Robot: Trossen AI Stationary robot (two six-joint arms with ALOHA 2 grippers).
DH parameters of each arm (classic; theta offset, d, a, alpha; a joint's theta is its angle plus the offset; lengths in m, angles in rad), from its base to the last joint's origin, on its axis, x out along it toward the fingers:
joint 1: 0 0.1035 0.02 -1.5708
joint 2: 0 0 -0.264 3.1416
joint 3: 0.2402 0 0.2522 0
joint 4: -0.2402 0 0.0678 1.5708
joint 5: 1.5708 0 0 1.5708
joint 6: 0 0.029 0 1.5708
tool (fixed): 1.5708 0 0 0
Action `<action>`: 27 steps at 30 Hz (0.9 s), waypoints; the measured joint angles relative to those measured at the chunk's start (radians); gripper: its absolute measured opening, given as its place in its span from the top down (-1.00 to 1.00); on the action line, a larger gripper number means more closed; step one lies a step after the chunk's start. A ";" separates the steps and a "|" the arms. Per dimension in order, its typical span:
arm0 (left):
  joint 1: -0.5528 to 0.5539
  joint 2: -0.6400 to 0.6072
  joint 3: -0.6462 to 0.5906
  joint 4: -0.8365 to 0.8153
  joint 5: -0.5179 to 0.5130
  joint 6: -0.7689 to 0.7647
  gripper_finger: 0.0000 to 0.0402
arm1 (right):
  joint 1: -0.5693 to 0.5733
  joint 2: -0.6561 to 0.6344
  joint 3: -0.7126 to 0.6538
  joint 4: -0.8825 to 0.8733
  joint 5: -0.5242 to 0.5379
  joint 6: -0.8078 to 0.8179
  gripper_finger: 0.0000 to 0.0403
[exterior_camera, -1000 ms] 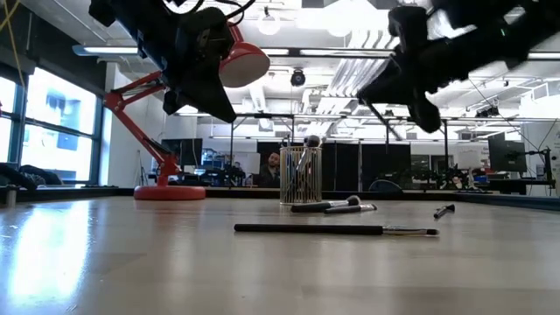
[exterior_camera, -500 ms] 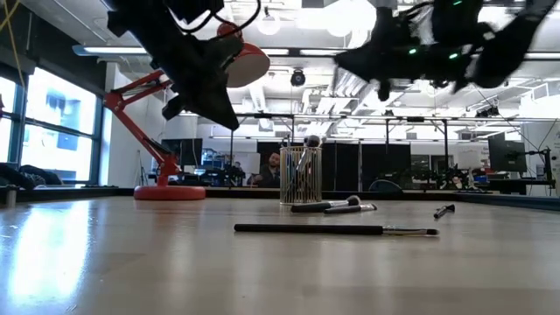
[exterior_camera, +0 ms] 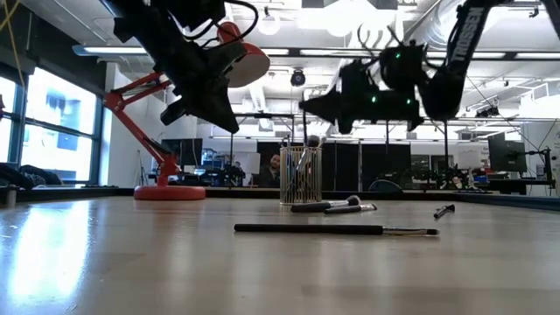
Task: Put items in baskets/containers
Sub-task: Put the makeup brush into the wire bin
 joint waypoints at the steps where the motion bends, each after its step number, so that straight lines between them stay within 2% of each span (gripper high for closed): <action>1: 0.000 0.000 0.000 0.000 0.001 0.000 1.00 | -0.001 0.018 0.005 0.000 -0.012 -0.007 0.95; 10: 0.000 0.000 0.000 0.000 0.000 0.000 1.00 | 0.010 0.054 0.053 -0.202 -0.028 -0.090 0.57; 16: 0.000 0.000 0.000 0.000 -0.001 0.000 1.00 | 0.010 0.027 0.083 -0.209 -0.032 -0.093 0.34; 21: 0.000 0.000 0.000 0.000 -0.002 0.001 1.00 | 0.009 -0.104 0.082 -0.268 -0.034 -0.157 0.24; 27: 0.000 0.000 0.000 0.001 0.025 0.050 1.00 | 0.055 -0.357 0.083 -0.615 0.053 -0.249 0.36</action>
